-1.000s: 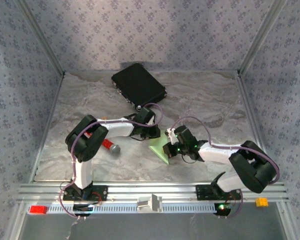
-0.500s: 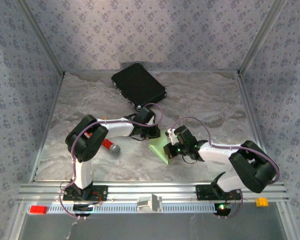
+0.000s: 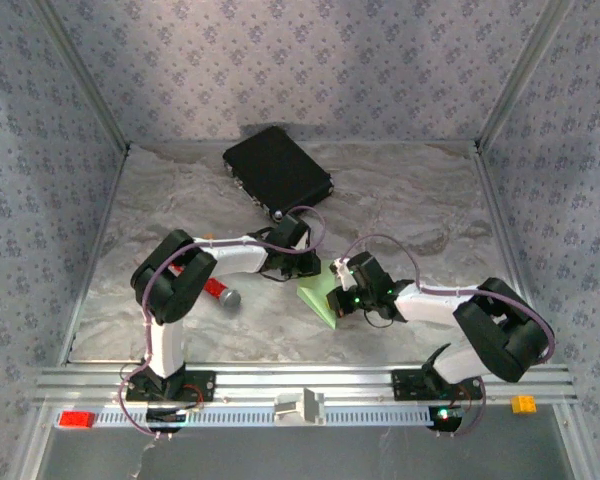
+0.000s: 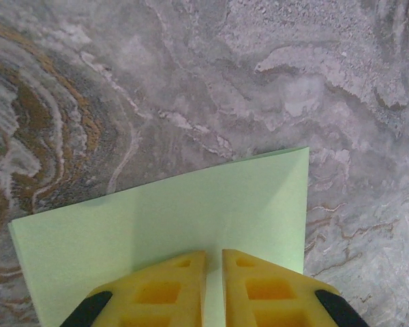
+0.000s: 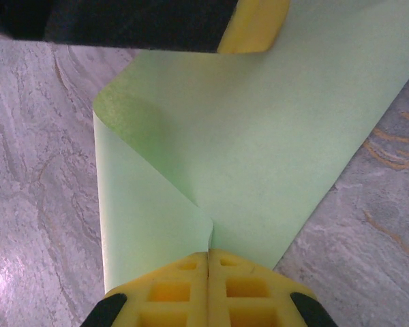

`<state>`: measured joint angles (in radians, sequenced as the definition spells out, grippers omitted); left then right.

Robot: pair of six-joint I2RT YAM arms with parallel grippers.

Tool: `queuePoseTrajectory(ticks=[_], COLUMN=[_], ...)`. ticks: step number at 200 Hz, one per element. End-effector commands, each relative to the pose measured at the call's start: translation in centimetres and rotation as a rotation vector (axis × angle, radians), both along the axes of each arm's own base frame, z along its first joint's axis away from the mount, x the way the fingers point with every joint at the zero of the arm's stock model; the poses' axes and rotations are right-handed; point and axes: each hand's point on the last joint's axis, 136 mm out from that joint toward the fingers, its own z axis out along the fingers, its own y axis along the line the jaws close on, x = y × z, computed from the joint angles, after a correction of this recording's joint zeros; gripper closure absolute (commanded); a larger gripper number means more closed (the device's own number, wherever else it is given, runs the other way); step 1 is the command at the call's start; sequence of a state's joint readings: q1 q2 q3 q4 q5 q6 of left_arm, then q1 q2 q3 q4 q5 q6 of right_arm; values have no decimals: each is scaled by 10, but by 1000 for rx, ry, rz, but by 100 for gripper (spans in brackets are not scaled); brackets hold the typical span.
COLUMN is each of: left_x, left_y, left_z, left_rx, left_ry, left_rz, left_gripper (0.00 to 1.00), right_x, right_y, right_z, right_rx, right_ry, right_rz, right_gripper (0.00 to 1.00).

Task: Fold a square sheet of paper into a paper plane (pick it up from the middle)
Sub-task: Third fold the triangle at the center of the table.

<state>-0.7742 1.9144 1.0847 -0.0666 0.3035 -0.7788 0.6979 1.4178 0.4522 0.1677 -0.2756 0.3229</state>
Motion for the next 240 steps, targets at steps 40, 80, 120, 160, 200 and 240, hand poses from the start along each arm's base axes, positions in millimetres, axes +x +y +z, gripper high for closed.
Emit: queuePoseTrajectory(ticks=[40,80,120,160,200,240], left_x=[-6,11,26,16,-7,-23], left_y=[9,0,-2,14,20,31], left_z=[-14,20,58,73,76,60], left_rx=[33,-16,-49,-92,-192,-208], left_ry=[34,-55,-130,-144,-86,-28], left_rz=[7,-7,15,77,113,167], left_gripper=[84,76,68,70,79,84], right_x=[8,7,10,18,22,21], right_y=[-1,-1,2,4,8,8], right_z=[4,1,0,4,6,6], right_rx=[-10,-13,-6,-4,1,8], right_ry=[-8,-3,-2,-17,-15,-12], right_rz=[-23,-23,-28,-42,-42,-43], right_gripper=[100,100,100,100,100,100])
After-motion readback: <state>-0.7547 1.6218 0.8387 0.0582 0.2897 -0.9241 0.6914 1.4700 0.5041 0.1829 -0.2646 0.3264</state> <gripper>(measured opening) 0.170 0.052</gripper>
